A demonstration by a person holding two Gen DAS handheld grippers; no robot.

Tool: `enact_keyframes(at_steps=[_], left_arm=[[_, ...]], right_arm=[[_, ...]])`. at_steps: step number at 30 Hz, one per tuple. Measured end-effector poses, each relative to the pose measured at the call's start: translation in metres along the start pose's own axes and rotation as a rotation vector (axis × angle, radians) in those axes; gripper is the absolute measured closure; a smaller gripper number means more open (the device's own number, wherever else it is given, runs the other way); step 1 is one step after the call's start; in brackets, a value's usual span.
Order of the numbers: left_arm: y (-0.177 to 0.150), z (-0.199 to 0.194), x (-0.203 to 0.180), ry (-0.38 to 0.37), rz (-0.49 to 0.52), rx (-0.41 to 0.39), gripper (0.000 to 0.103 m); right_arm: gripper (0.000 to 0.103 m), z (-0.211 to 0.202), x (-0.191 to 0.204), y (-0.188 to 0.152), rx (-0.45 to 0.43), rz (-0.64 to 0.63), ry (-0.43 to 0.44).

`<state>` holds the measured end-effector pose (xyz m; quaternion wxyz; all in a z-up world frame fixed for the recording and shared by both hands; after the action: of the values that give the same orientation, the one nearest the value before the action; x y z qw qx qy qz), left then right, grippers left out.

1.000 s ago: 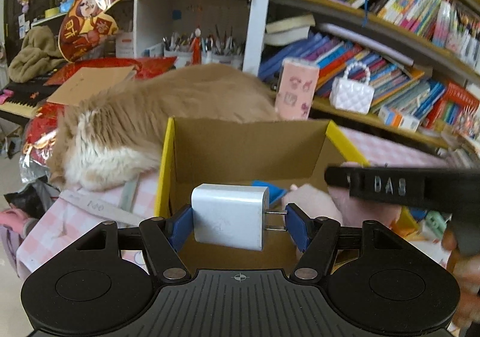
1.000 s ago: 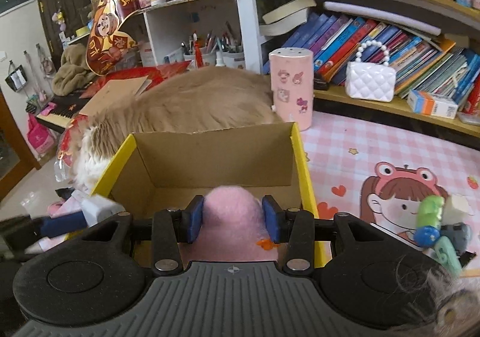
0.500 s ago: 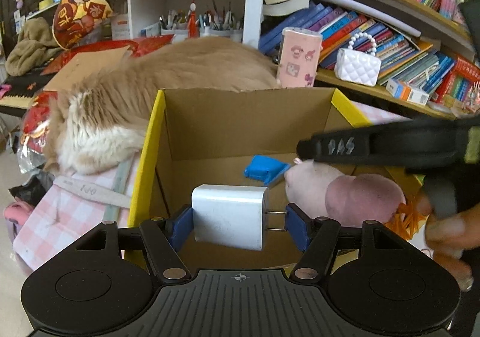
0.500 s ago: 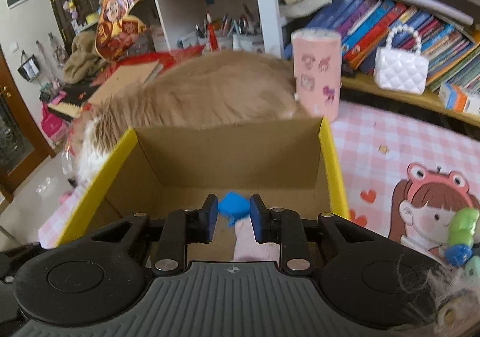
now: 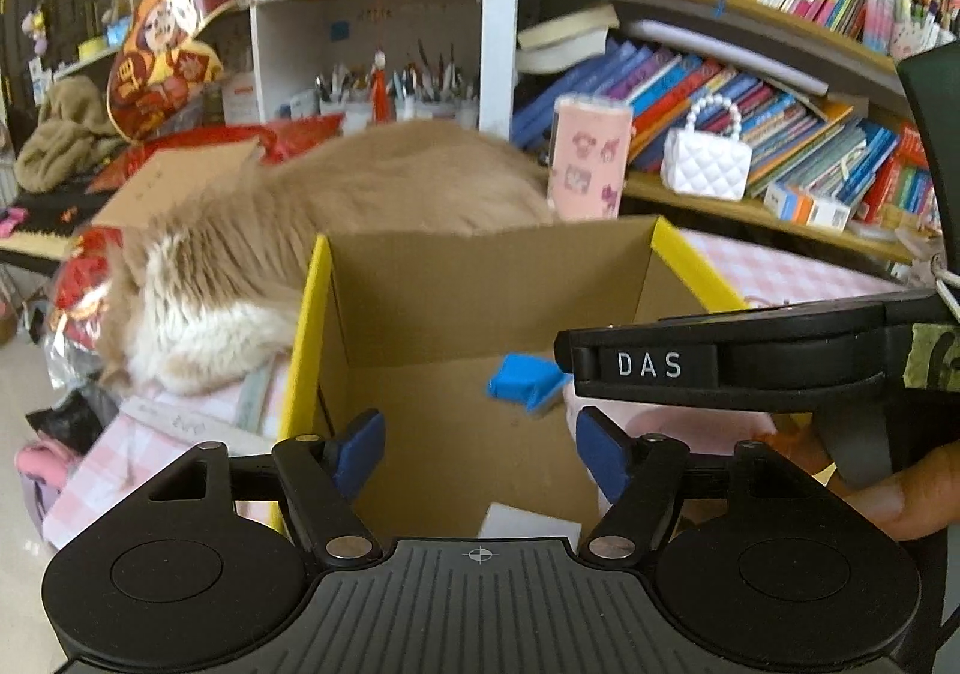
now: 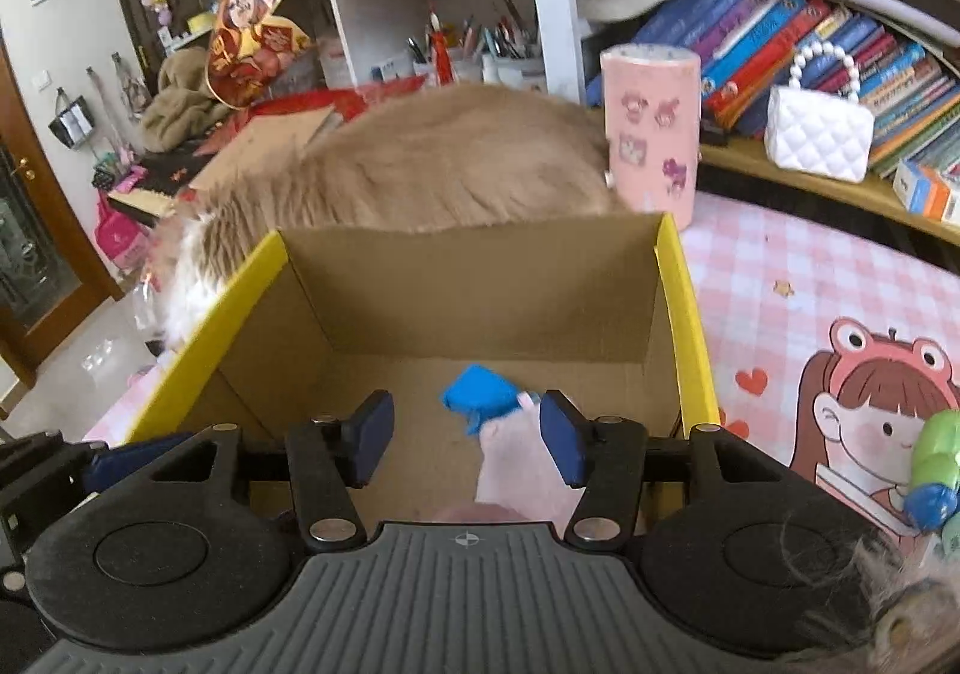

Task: Organize objects
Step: 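Open both grippers to drop the white plug and pink chick into the box, then move both grippers back from the box toward the pile of small toys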

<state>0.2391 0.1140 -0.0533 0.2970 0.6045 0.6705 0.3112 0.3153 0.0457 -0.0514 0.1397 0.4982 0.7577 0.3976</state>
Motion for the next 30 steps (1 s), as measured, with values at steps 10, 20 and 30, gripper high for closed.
enact_keyframes(at_steps=[10,20,30], left_arm=[[0.006,-0.027,0.009,-0.001,-0.012,-0.067,0.029],[0.001,-0.062,0.023,0.000,-0.025,-0.137,0.022],[-0.027,-0.094,0.044,0.005,-0.053,-0.126,0.022]], right_arm=[[0.049,-0.029,0.005,0.010,-0.079,0.021,-0.026],[0.049,-0.073,0.020,0.001,-0.146,0.040,-0.057],[0.049,-0.107,0.043,-0.031,-0.147,0.053,-0.079]])
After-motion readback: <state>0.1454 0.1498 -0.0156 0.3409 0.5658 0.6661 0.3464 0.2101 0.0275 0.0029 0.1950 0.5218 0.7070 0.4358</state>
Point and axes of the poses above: each gripper's, at about its wrist camera, not at the fingertips, and z roughly the way its jaws point, x to its left, y to its top, the point moved 10 cm from there along z, roughly the way its jaws point, and after that the axes turned 1 degree about x, right-handed, at the moved point
